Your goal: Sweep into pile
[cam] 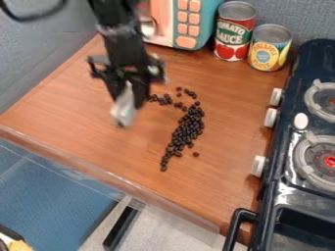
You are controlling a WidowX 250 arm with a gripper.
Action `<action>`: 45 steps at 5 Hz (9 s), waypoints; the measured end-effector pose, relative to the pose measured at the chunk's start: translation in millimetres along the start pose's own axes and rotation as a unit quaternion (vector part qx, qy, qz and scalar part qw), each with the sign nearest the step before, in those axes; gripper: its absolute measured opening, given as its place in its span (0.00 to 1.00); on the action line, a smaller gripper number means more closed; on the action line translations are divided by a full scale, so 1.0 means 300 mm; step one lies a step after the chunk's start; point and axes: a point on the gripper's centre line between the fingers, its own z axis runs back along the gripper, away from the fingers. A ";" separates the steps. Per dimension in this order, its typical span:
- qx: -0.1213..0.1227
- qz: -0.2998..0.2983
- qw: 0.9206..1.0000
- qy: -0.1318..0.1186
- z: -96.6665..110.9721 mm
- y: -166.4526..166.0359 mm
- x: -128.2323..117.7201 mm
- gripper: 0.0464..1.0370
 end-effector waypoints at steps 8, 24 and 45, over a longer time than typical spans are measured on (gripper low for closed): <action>0.207 -0.129 0.969 0.036 -0.230 0.392 0.312 0.35; 0.136 -0.311 0.940 -0.001 -0.224 -0.143 0.041 0.35; 0.083 0.359 0.929 0.028 -0.125 0.293 0.121 0.35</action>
